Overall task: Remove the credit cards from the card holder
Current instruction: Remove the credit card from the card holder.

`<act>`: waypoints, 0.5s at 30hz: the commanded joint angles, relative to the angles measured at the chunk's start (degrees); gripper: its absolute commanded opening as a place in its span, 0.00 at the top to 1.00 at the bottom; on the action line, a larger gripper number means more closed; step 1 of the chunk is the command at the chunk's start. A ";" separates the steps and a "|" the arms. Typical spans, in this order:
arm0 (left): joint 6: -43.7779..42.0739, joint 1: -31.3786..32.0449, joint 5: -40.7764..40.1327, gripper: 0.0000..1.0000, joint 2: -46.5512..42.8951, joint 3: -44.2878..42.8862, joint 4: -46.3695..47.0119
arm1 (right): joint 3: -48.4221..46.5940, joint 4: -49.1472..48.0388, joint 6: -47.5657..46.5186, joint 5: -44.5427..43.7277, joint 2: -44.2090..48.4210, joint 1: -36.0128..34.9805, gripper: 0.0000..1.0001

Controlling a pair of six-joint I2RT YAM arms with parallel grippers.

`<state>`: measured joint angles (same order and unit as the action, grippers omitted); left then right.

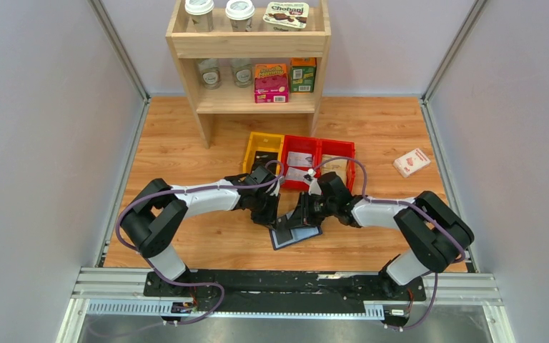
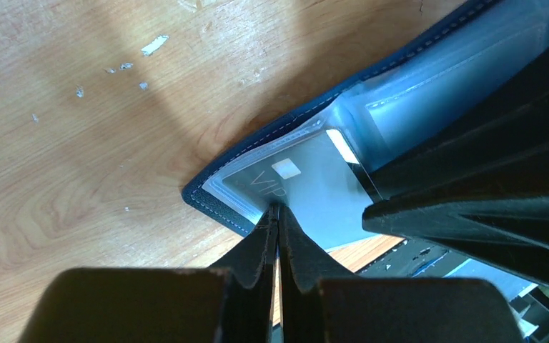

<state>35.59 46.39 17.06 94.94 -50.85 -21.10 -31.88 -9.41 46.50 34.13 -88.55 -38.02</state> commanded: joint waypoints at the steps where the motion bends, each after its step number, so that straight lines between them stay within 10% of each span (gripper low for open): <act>1: -0.88 0.28 -1.24 0.92 -0.01 1.28 0.10 | 0.50 -10.00 2.36 3.13 2.69 -0.48 0.83; 15: -0.52 0.28 -1.94 0.93 -0.45 1.72 0.80 | -2.66 -11.60 3.16 5.42 -4.34 -1.97 0.77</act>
<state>35.62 46.35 16.58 94.39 -50.00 -21.78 -31.42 -16.67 48.84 36.75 -91.44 -38.33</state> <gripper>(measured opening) 0.075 0.217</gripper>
